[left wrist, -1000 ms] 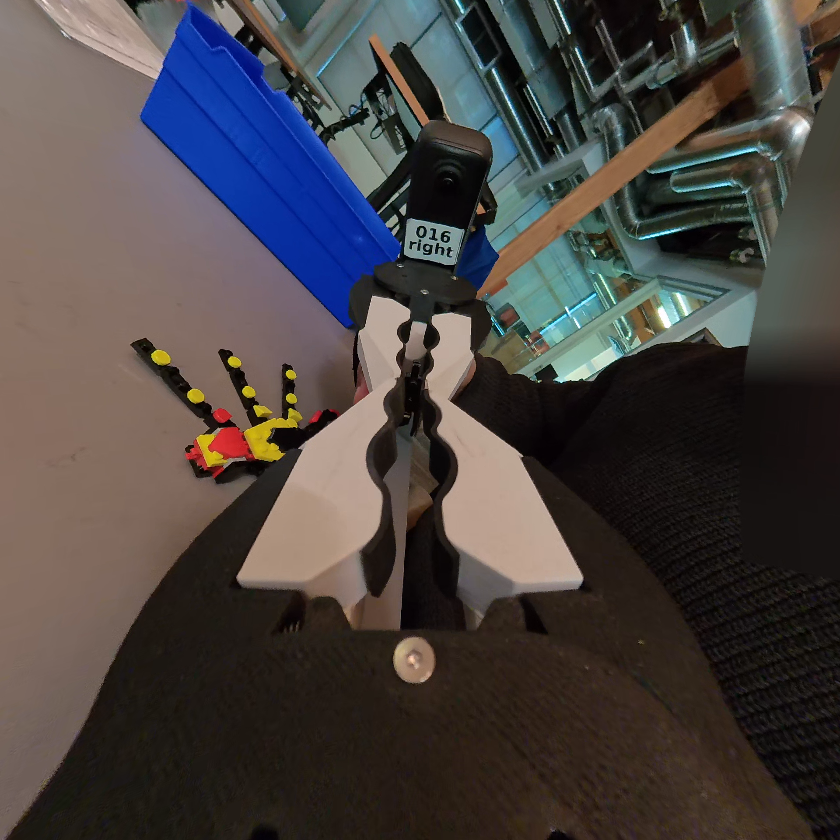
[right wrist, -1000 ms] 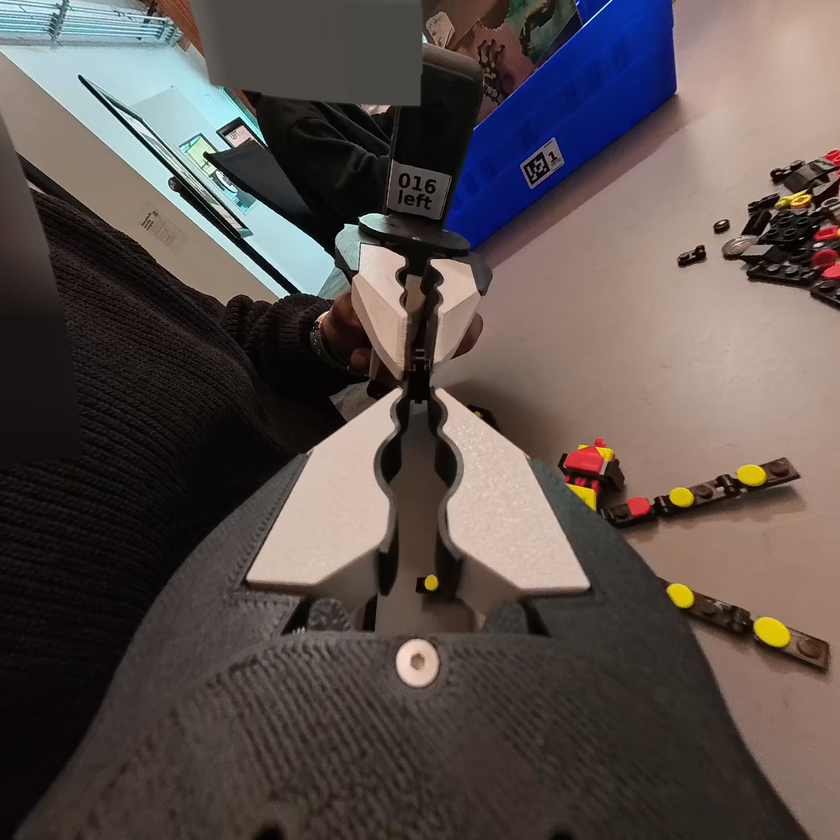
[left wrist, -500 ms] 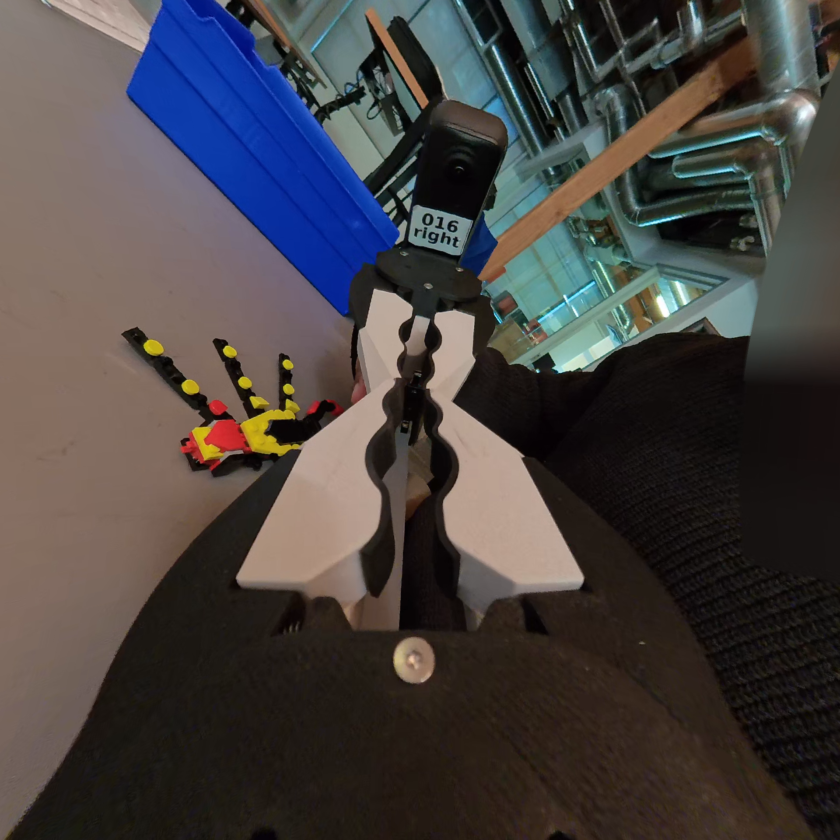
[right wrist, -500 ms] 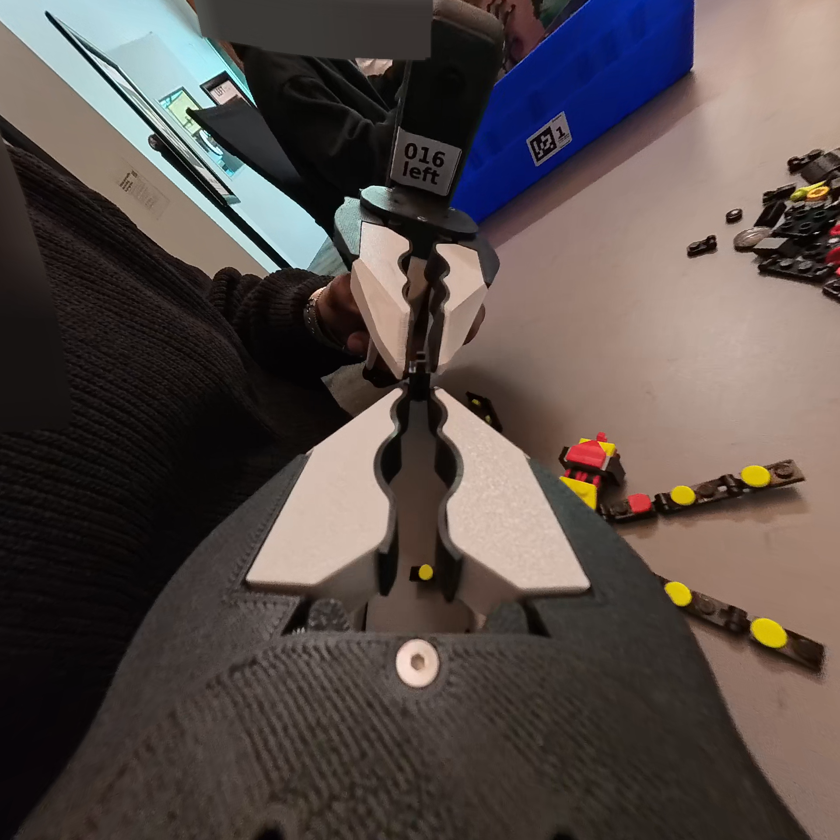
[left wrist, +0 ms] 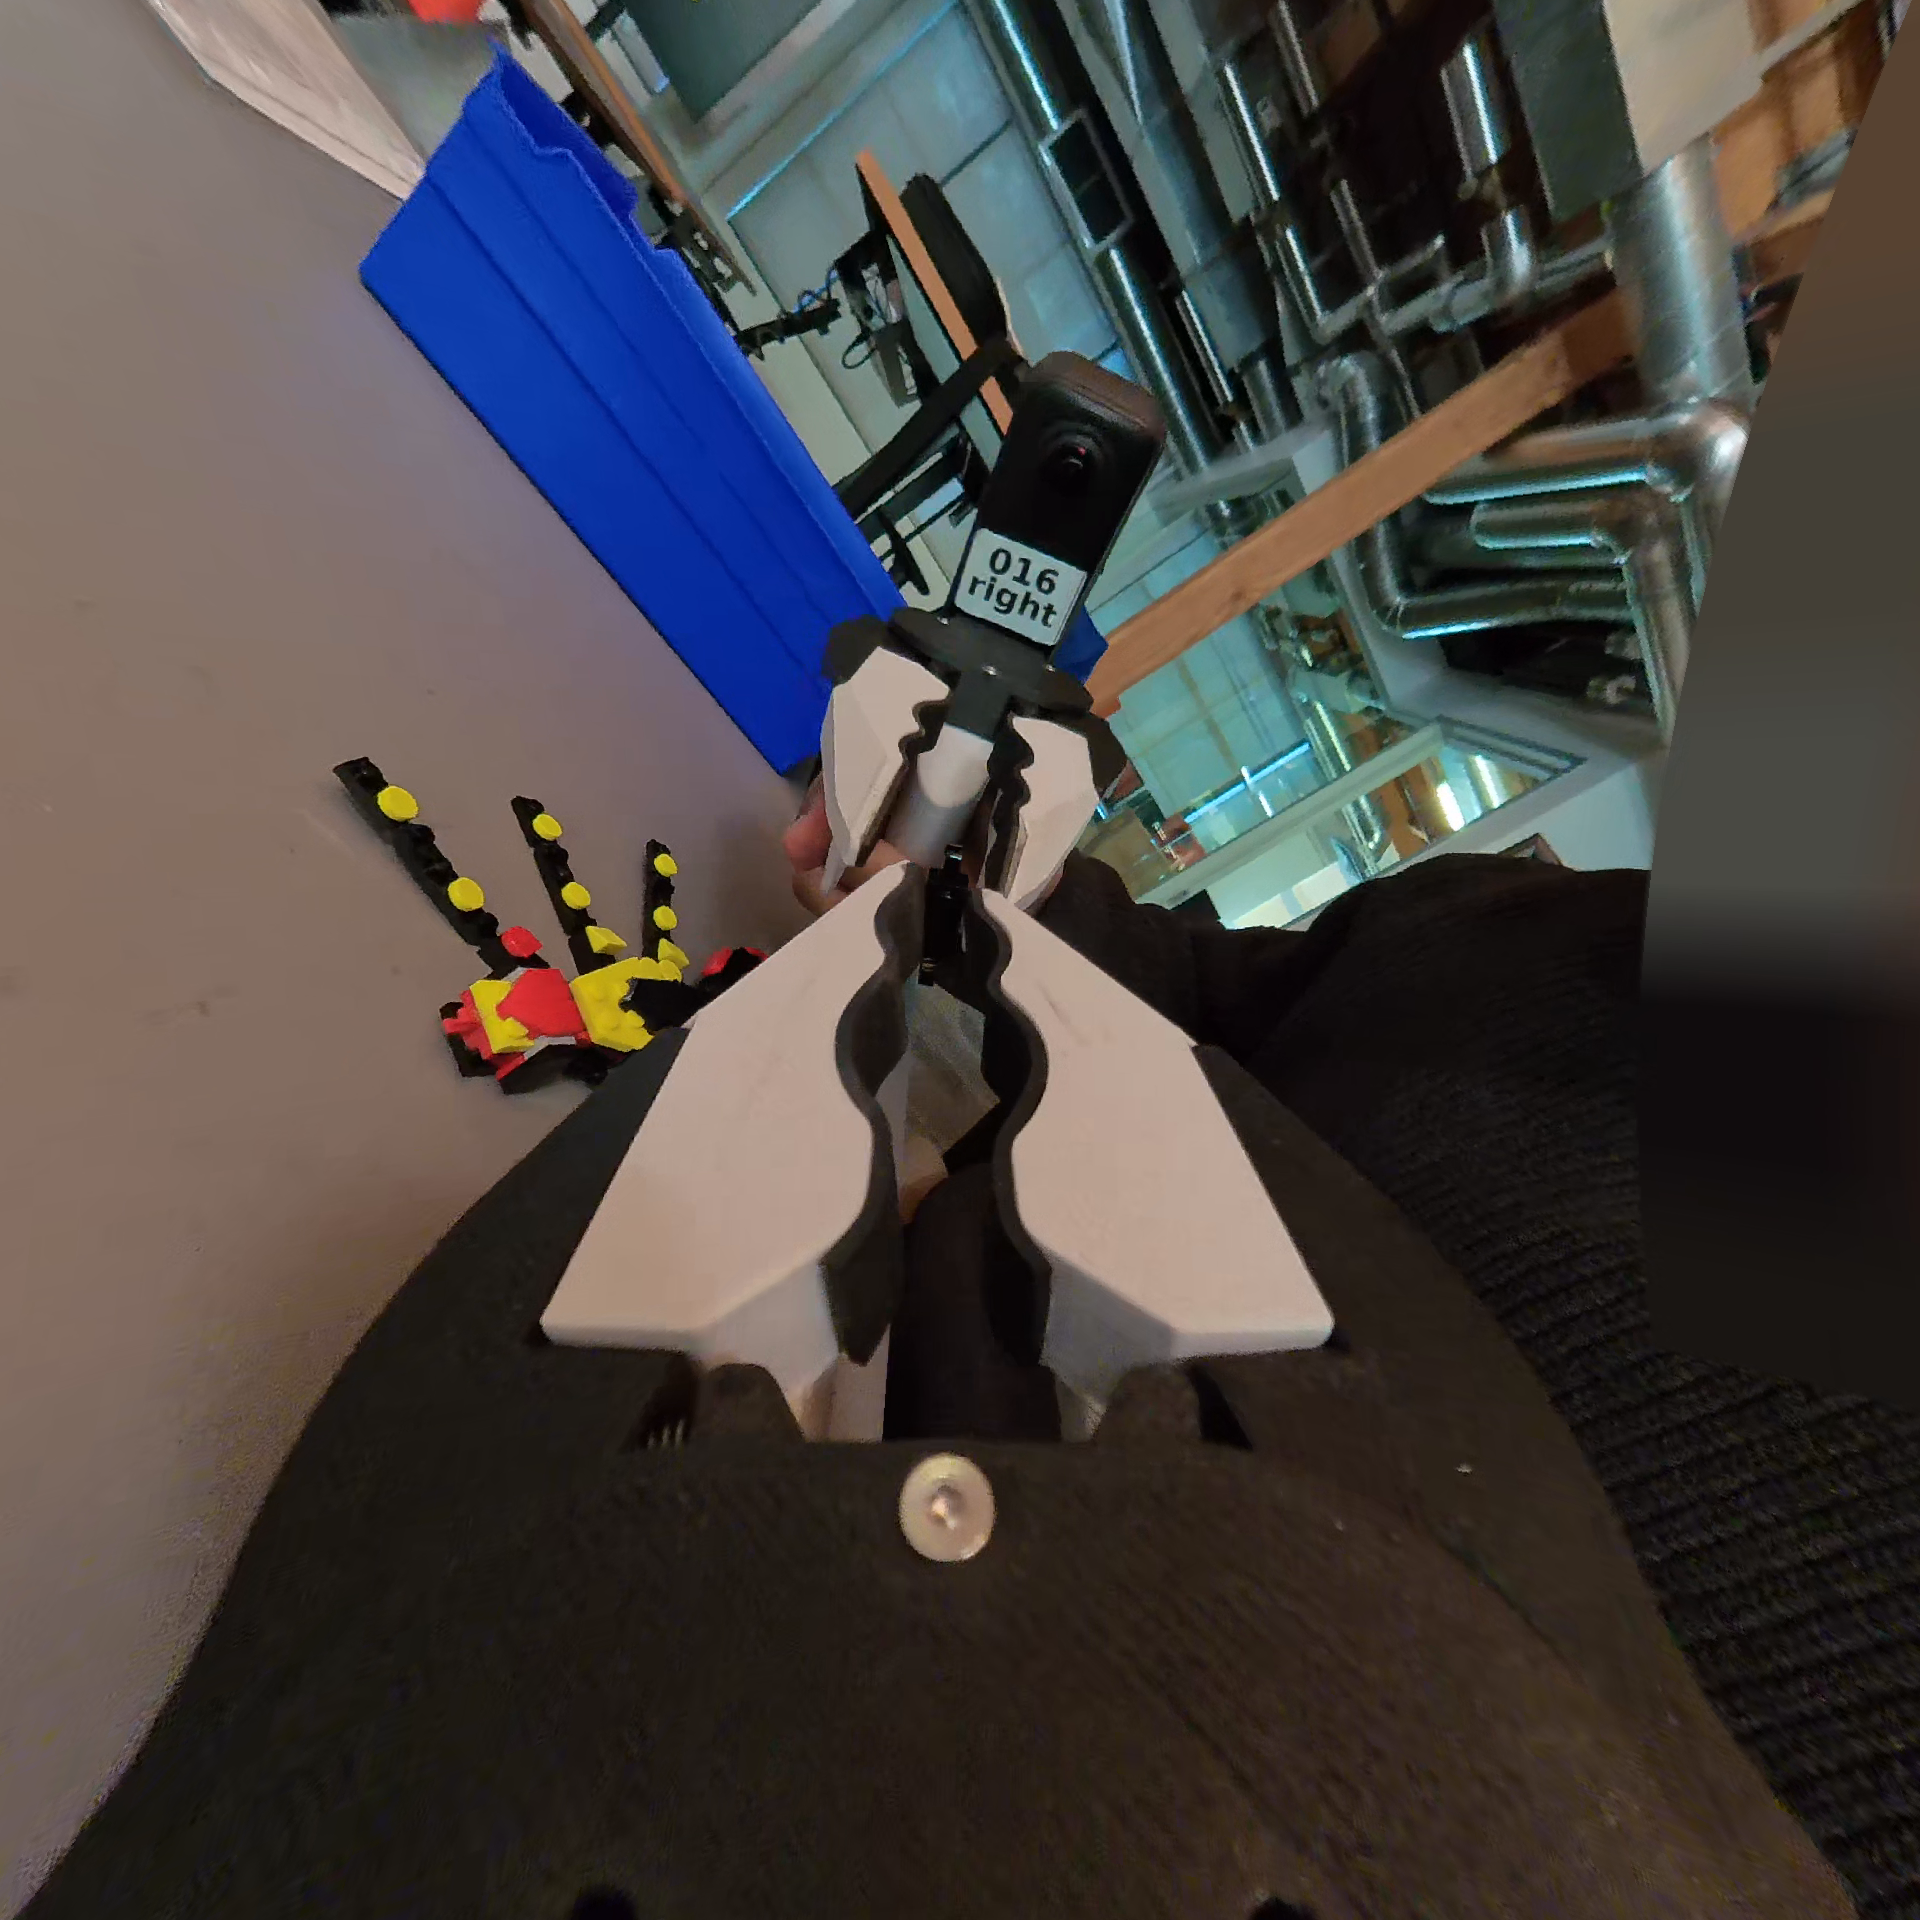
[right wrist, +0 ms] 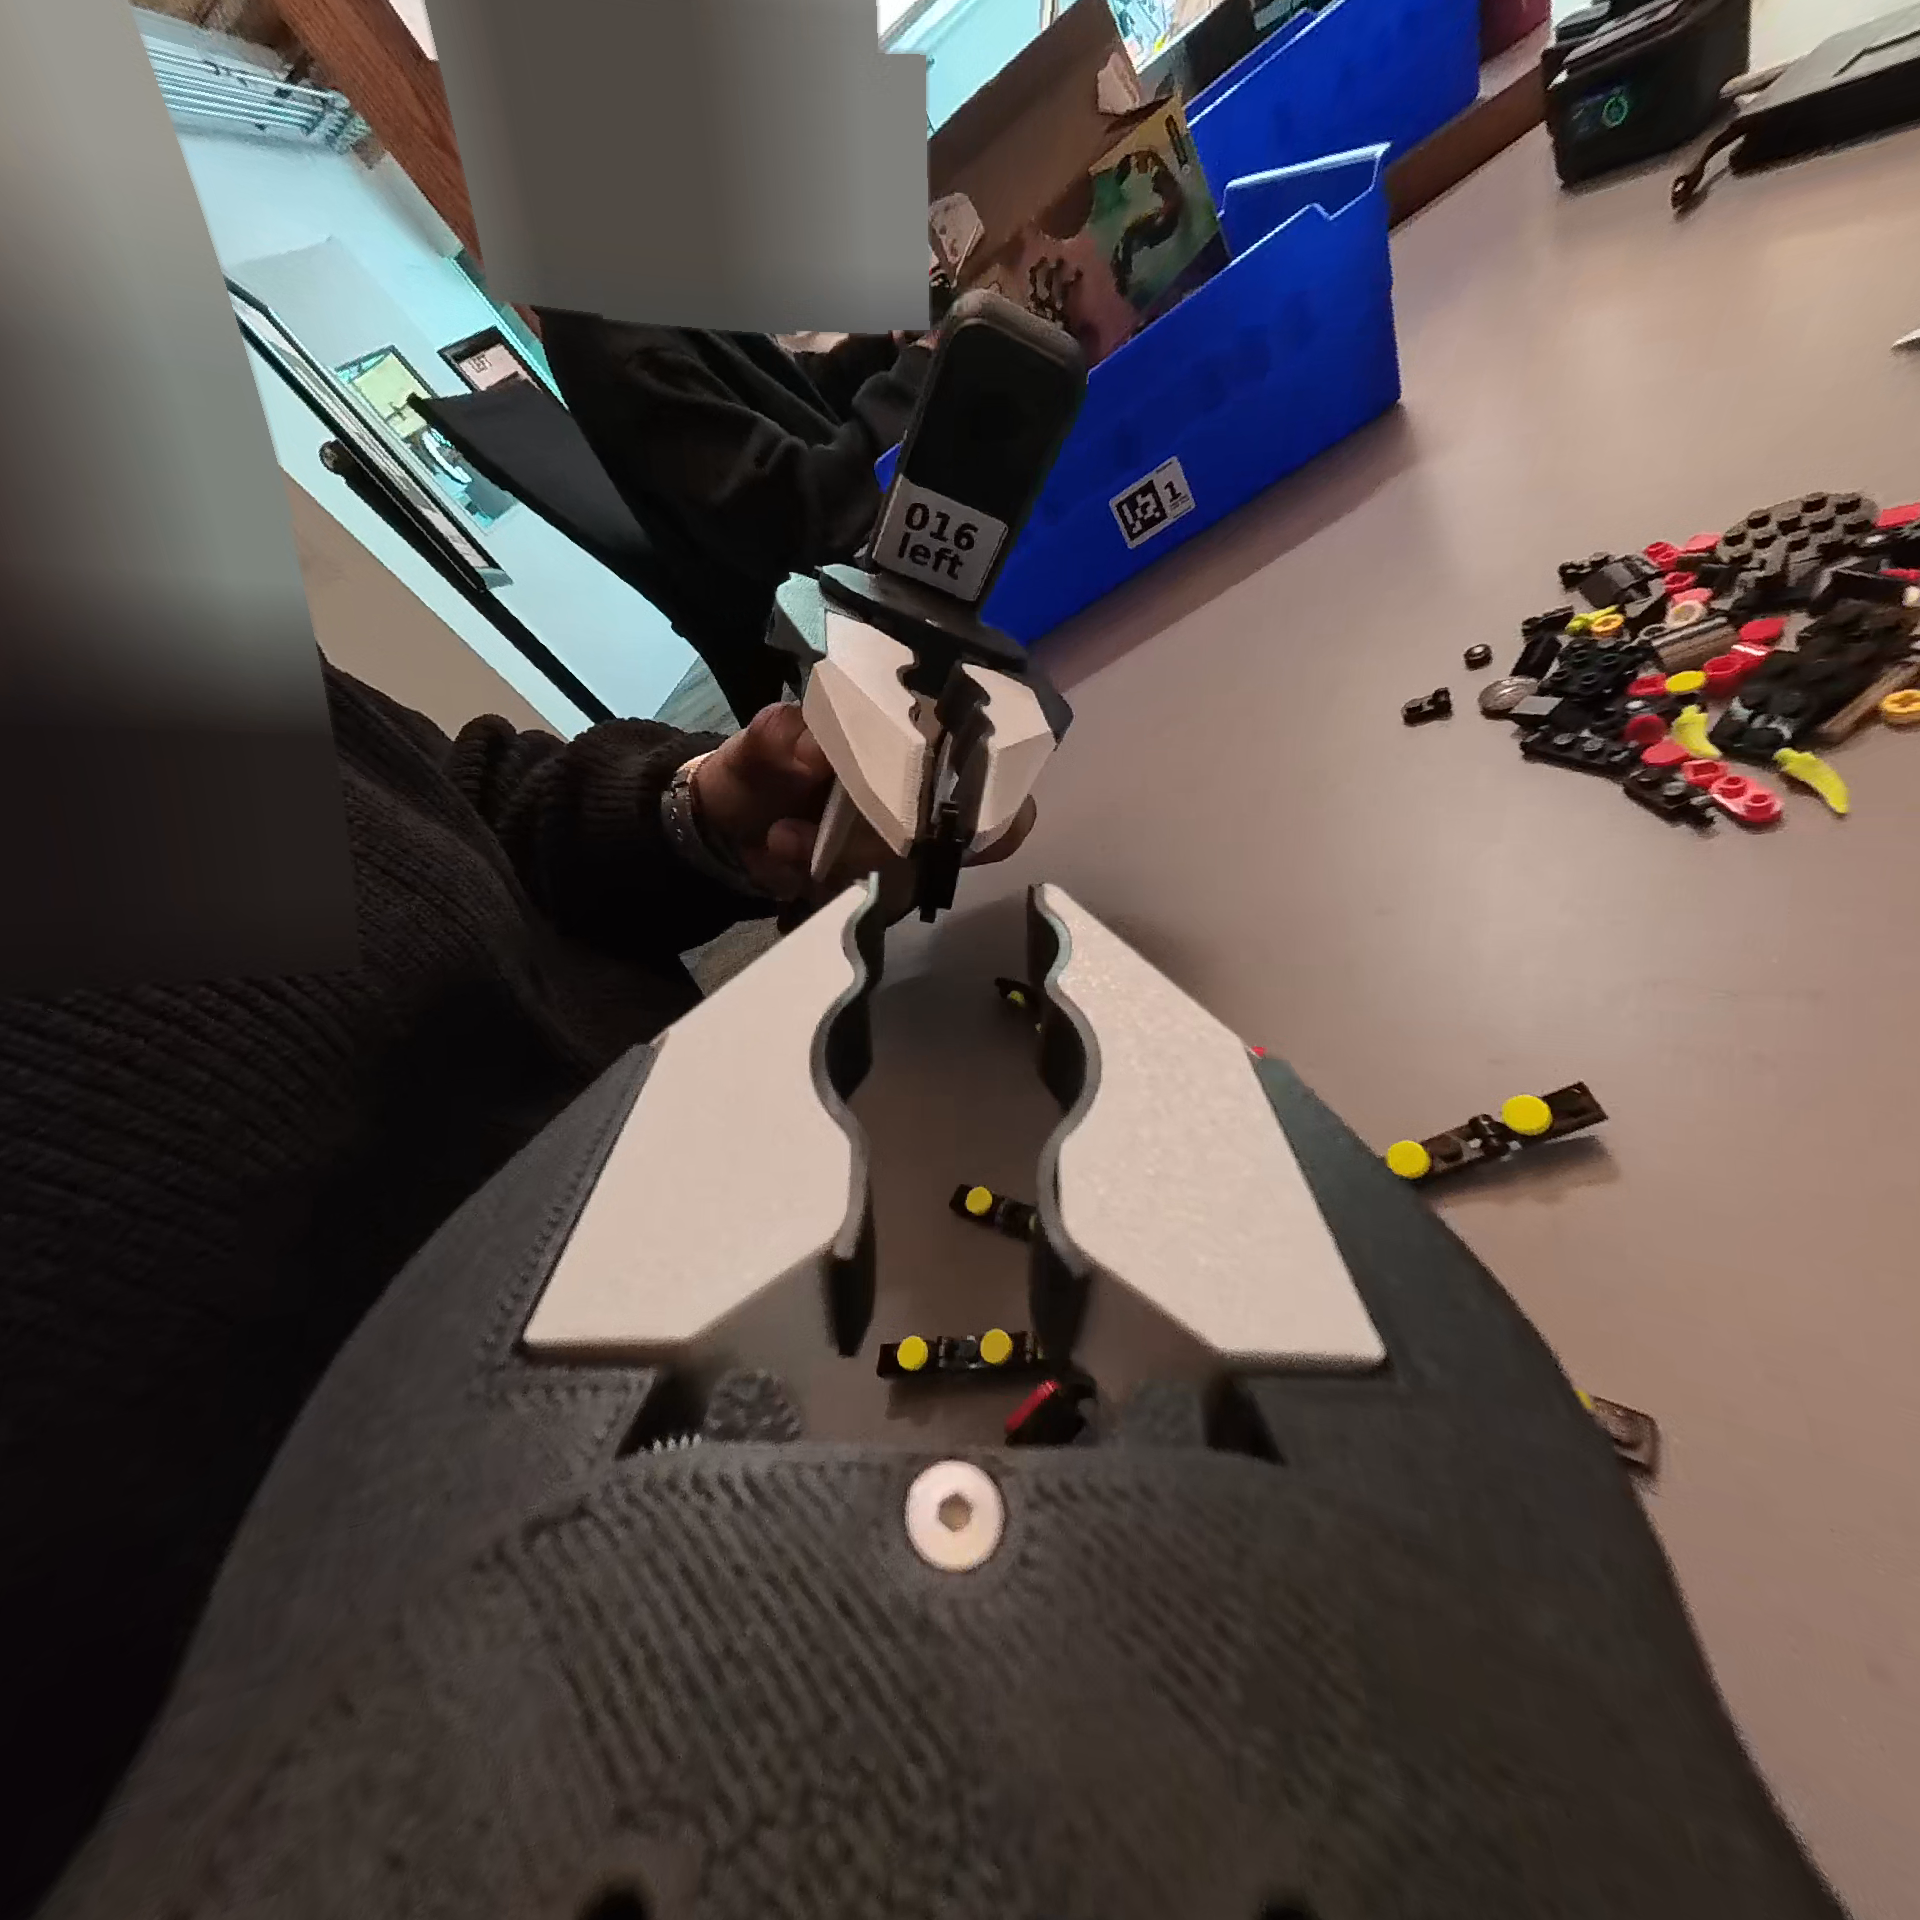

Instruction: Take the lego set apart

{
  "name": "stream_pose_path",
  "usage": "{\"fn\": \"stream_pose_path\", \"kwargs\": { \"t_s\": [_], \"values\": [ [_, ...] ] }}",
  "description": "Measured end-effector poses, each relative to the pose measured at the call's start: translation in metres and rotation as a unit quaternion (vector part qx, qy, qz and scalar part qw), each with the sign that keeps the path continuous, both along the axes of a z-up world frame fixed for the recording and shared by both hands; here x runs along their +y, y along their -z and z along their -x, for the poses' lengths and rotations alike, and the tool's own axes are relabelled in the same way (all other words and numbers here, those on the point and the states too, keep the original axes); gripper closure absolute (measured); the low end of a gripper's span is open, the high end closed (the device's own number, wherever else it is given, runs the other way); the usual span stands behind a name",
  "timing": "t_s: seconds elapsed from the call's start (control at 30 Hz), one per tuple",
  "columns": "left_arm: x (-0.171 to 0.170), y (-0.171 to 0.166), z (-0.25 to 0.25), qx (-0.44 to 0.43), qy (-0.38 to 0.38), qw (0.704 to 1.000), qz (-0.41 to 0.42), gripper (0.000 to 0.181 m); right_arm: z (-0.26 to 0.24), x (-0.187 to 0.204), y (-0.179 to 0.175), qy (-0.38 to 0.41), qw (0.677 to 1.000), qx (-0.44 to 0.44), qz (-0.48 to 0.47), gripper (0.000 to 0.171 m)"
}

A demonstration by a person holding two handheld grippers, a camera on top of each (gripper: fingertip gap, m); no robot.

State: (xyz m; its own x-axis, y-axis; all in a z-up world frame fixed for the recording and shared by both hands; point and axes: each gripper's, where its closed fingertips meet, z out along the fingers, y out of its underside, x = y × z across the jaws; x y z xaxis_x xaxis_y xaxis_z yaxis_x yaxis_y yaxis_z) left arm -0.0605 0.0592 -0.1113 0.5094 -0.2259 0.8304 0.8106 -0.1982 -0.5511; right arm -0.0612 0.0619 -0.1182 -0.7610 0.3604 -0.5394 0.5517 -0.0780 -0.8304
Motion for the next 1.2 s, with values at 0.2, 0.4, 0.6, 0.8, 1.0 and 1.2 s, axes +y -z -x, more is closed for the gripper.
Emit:
{"fn": "stream_pose_path", "kwargs": {
  "t_s": [0.2, 0.4, 0.6, 0.8, 1.0, 1.2],
  "values": [
    [0.003, 0.001, -0.004, -0.001, 0.003, 1.000, 0.004, 0.177, -0.004, -0.009, 0.003, -0.013, 1.000, -0.003, -0.004, 0.161],
    [0.003, 0.002, -0.009, 0.002, 0.015, 1.000, 0.012, 0.178, -0.007, -0.009, 0.004, -0.022, 1.000, -0.004, -0.010, 0.164],
    [0.002, -0.001, -0.009, 0.030, 0.013, 0.999, 0.025, 0.178, -0.006, -0.009, 0.000, -0.013, 1.000, -0.011, -0.012, 0.165],
    [0.001, -0.004, -0.005, 0.037, 0.008, 0.999, 0.027, 0.177, -0.003, -0.007, -0.006, 0.000, 1.000, -0.020, 0.010, 0.165],
    [0.000, -0.005, -0.004, 0.030, 0.005, 0.999, 0.022, 0.177, -0.001, -0.003, -0.011, 0.012, 0.999, -0.021, 0.028, 0.165],
    [-0.006, -0.005, 0.007, 0.012, -0.016, 1.000, 0.009, 0.181, 0.019, 0.036, -0.026, 0.086, 0.991, -0.029, 0.095, 0.166]
  ]
}}
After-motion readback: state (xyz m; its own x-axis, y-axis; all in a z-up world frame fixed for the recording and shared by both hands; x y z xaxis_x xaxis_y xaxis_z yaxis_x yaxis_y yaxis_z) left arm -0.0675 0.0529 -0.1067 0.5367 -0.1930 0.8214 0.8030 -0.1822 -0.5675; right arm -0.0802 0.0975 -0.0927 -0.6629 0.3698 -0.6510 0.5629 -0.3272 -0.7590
